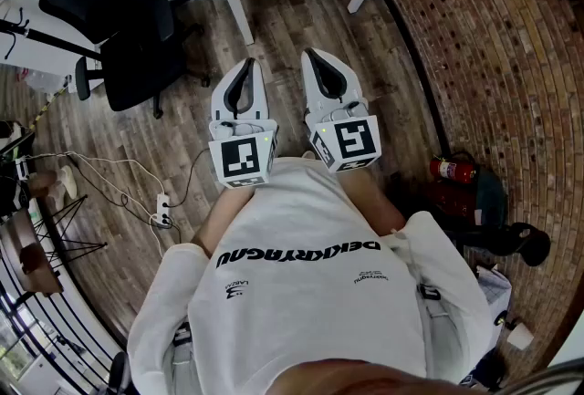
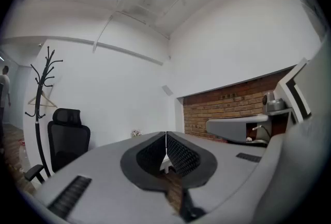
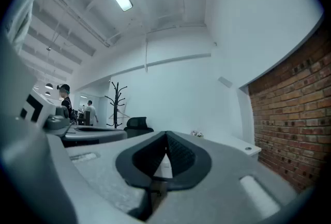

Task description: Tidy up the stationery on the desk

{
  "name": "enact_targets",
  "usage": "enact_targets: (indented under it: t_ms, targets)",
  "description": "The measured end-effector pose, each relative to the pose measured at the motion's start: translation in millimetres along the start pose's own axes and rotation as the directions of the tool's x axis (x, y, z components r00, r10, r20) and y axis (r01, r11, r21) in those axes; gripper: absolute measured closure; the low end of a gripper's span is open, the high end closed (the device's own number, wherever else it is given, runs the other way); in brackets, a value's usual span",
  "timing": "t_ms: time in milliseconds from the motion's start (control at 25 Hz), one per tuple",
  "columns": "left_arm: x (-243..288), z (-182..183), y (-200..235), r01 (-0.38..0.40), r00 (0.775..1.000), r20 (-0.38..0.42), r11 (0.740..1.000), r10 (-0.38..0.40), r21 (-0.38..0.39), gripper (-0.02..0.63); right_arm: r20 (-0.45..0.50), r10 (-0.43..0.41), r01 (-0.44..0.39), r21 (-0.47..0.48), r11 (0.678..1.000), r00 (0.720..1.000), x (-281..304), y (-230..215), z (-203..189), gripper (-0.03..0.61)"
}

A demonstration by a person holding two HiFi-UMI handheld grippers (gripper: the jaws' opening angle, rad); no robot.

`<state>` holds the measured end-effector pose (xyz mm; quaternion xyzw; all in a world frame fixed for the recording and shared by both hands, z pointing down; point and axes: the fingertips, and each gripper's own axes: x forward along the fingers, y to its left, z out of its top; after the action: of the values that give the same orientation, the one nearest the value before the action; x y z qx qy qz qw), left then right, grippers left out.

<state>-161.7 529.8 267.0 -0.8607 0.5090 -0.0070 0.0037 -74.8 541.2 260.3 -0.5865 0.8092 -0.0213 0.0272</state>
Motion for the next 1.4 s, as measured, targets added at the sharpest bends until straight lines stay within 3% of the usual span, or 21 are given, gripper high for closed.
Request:
enact_targets:
  t_ms: [520, 880, 1400]
  targets:
    - [6, -6, -53, -0.028, 1.0, -0.014, 1.0, 0.028, 0.01, 0.612, 0.004, 0.003, -0.003, 0.031, 1.0, 1.0, -35, -47, -3, 0.58]
    - [11, -32, -74, -0.072, 0.995, -0.075, 0.997, 0.072, -0.001, 0.613, -0.01, 0.015, -0.014, 0.07, 0.997, 1.0, -45, -80, -17, 0.578]
    - [104, -60, -38, -0.085, 0.995, -0.064, 0.996, 0.083, -0.033, 0.612, -0.04, 0.021, -0.019, 0.046, 0.999, 0.999, 50, -125, -39, 0.578]
